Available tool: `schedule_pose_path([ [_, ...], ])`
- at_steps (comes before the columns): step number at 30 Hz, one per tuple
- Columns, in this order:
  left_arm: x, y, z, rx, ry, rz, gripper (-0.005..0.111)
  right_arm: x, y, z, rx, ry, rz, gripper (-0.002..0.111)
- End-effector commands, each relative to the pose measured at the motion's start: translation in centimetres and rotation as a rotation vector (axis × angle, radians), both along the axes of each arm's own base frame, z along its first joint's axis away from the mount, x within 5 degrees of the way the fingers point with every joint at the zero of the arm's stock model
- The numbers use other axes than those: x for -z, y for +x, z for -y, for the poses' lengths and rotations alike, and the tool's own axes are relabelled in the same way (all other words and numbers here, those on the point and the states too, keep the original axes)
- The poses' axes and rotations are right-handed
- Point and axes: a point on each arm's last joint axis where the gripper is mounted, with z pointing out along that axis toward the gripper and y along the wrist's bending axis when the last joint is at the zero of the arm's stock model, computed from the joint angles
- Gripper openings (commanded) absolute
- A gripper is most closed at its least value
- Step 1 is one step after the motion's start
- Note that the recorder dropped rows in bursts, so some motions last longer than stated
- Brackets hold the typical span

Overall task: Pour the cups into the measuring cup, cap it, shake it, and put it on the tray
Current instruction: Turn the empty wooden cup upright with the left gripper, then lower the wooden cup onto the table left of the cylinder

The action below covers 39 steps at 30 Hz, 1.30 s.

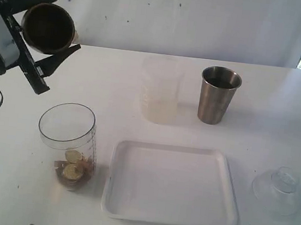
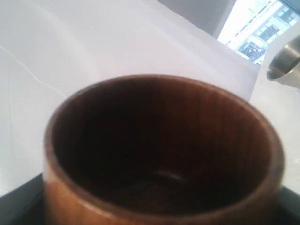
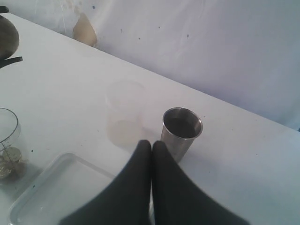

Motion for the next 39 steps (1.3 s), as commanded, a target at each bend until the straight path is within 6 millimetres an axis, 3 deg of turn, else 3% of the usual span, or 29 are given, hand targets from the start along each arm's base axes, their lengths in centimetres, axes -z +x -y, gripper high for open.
schedule_pose_path([
  [1,-0.7,0.1,0.0,0.003,-0.061,-0.003,0.000,0.1,-0.1,0.1,0.005,-0.010,-0.002,0.000],
  [4,-0.8,0.2,-0.2,-0.022,-0.096,-0.016,0.000,0.1,-0.1,0.1,0.005,-0.010,-0.002,0.000],
  [5,-1.1,1.0,-0.9,-0.107,-0.152,-0.054,0.000,0.1,-0.1,0.1,0.005,-0.010,-0.002,0.000],
  [11,-1.1,5.0,-4.1,-0.475,-0.581,-0.444,0.000,0.1,-0.1,0.1,0.005,-0.010,-0.002,0.000],
  [15,0.7,6.3,-4.2,-0.546,-0.492,-0.557,0.000,0.1,-0.1,0.1,0.005,-0.010,-0.002,0.000],
  [19,2.1,6.6,-4.0,-0.543,-0.481,-0.598,0.000,0.1,-0.1,0.1,0.005,-0.010,-0.002,0.000],
  [23,3.3,7.1,-3.8,-0.500,-0.674,-0.696,0.000,0.1,-0.1,0.1,0.005,-0.010,-0.002,0.000],
  [29,6.5,7.1,-1.4,-0.204,-0.688,-0.789,0.000,0.1,-0.1,0.1,0.004,-0.008,-0.003,0.000],
  [32,8.9,7.8,-2.1,-0.297,-0.776,-0.852,0.000,0.1,-0.1,0.1,0.004,-0.008,-0.003,0.000],
  [34,10.5,7.7,-2.0,-0.322,-0.710,-0.874,0.000,0.1,-0.1,0.1,0.004,-0.008,-0.003,0.000],
  [37,11.9,7.2,-0.9,-0.185,-0.554,-0.841,0.000,0.1,-0.1,0.1,0.004,-0.008,-0.003,0.000],
  [39,13.1,7.3,-0.9,-0.189,-0.581,-0.838,0.000,0.1,-0.1,0.1,0.004,-0.008,-0.003,0.000],
])
